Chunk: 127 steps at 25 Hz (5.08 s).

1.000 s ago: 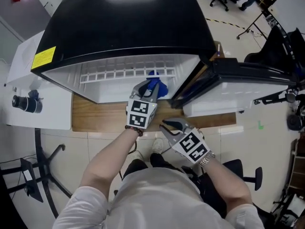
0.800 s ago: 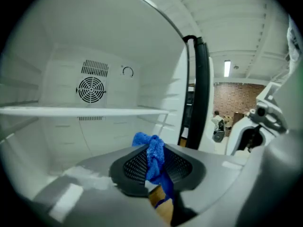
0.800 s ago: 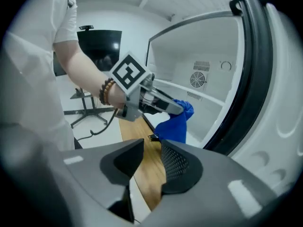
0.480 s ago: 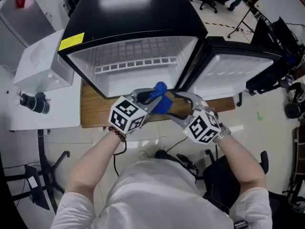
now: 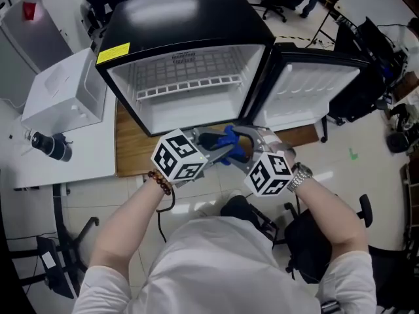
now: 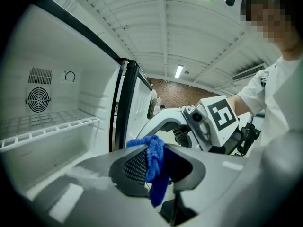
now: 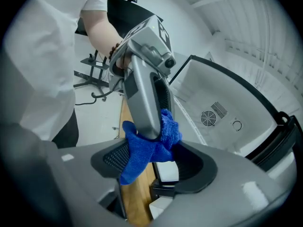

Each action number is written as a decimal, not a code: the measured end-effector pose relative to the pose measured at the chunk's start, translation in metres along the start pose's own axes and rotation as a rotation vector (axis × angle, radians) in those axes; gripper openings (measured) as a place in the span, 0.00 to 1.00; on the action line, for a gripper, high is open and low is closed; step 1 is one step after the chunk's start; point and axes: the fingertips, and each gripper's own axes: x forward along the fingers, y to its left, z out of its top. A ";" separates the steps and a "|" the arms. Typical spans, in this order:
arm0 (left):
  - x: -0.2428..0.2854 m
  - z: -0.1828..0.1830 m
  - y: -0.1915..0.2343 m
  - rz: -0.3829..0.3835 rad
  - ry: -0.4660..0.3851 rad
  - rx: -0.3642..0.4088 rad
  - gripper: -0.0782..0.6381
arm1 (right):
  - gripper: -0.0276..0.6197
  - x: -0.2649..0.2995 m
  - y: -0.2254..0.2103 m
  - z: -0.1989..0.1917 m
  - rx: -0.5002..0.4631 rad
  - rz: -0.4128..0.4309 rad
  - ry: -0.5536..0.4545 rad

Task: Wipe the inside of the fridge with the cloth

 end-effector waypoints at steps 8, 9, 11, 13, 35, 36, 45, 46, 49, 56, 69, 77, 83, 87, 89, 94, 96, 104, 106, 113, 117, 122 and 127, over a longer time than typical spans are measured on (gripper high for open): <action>0.010 0.020 -0.008 0.031 -0.024 0.031 0.28 | 0.26 -0.022 -0.021 -0.018 0.050 -0.134 0.005; 0.010 0.027 -0.008 0.044 -0.045 0.034 0.30 | 0.25 -0.029 -0.029 -0.022 0.075 -0.157 0.002; 0.011 0.043 -0.006 0.074 -0.100 0.025 0.34 | 0.25 -0.046 -0.047 -0.032 0.131 -0.211 -0.011; 0.013 0.057 0.004 0.115 -0.173 -0.014 0.35 | 0.25 -0.067 -0.069 -0.045 0.191 -0.275 -0.029; 0.190 -0.007 0.097 0.718 -0.010 -0.353 0.43 | 0.25 -0.176 -0.222 -0.016 0.149 -0.529 -0.397; 0.193 -0.009 0.099 0.734 -0.002 -0.362 0.43 | 0.25 -0.173 -0.223 -0.014 0.138 -0.534 -0.397; 0.195 -0.015 0.111 0.845 0.014 -0.362 0.33 | 0.25 -0.176 -0.229 -0.031 0.154 -0.588 -0.421; 0.196 -0.017 0.111 0.850 0.016 -0.366 0.32 | 0.25 -0.177 -0.230 -0.035 0.154 -0.595 -0.416; 0.196 -0.020 0.113 0.864 0.015 -0.383 0.28 | 0.25 -0.180 -0.233 -0.044 0.138 -0.619 -0.402; 0.194 -0.019 0.114 0.870 -0.005 -0.405 0.27 | 0.25 -0.195 -0.242 -0.077 0.089 -0.720 -0.341; 0.191 -0.016 0.111 0.870 -0.004 -0.390 0.27 | 0.25 -0.240 -0.269 -0.162 0.138 -0.848 -0.233; 0.191 -0.016 0.112 0.873 0.003 -0.390 0.27 | 0.25 -0.277 -0.291 -0.227 0.222 -0.934 -0.150; 0.192 -0.017 0.112 0.879 -0.002 -0.398 0.27 | 0.25 -0.303 -0.304 -0.266 0.252 -0.991 -0.086; 0.192 -0.021 0.112 0.886 -0.001 -0.408 0.27 | 0.25 -0.317 -0.312 -0.290 0.288 -1.021 -0.056; 0.192 -0.023 0.111 0.889 0.001 -0.414 0.27 | 0.25 -0.322 -0.313 -0.294 0.307 -1.026 -0.053; 0.197 -0.024 0.111 0.877 -0.007 -0.434 0.27 | 0.25 -0.320 -0.290 -0.250 0.294 -0.988 -0.164; 0.199 -0.023 0.113 0.868 -0.013 -0.438 0.27 | 0.25 -0.301 -0.273 -0.215 0.261 -0.917 -0.233; 0.197 -0.024 0.112 0.838 -0.054 -0.468 0.27 | 0.25 -0.184 -0.198 -0.101 0.143 -0.589 -0.389; 0.197 -0.025 0.111 0.828 -0.069 -0.470 0.28 | 0.25 -0.161 -0.187 -0.090 0.128 -0.548 -0.396; 0.200 -0.030 0.110 0.811 -0.063 -0.460 0.28 | 0.25 -0.116 -0.178 -0.090 0.141 -0.537 -0.374; 0.199 -0.032 0.109 0.813 -0.061 -0.458 0.28 | 0.25 -0.109 -0.175 -0.100 0.172 -0.529 -0.370; 0.201 -0.034 0.108 0.809 -0.056 -0.460 0.28 | 0.25 -0.104 -0.172 -0.114 0.178 -0.521 -0.347; 0.199 -0.034 0.108 0.806 -0.054 -0.455 0.28 | 0.25 -0.102 -0.179 -0.144 0.203 -0.540 -0.288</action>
